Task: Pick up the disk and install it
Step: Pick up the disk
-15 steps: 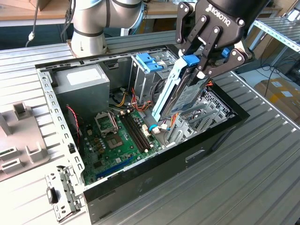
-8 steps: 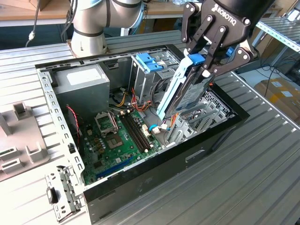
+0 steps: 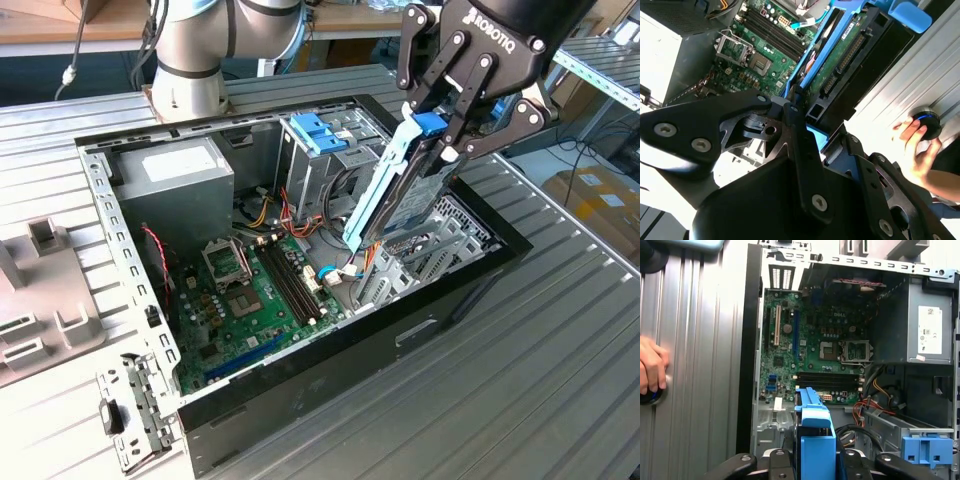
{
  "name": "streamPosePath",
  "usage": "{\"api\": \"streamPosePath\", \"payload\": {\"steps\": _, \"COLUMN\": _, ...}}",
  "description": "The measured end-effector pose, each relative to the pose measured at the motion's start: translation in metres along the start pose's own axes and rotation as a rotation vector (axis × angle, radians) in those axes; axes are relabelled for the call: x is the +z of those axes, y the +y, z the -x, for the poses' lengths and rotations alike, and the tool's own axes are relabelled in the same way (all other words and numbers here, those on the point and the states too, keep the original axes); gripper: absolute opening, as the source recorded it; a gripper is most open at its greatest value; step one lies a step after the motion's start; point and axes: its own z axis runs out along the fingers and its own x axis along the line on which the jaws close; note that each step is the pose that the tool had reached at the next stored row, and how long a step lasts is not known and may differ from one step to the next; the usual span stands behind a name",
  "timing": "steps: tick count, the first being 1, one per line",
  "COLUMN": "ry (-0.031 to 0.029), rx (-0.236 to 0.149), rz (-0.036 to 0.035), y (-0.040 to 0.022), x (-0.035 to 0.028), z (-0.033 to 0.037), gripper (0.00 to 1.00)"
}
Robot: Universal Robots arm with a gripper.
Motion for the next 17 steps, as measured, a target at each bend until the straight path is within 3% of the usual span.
{"api": "streamPosePath", "payload": {"steps": 9, "ry": 0.0, "rx": 0.0, "rz": 0.0003, "y": -0.0125, "x": -0.0009, "z": -0.0065, "gripper": 0.37}}
{"api": "streamPosePath", "payload": {"steps": 17, "ry": 0.0001, "rx": 0.0, "rz": 0.0003, "y": -0.0232, "x": -0.0014, "z": -0.0082, "gripper": 0.37}}
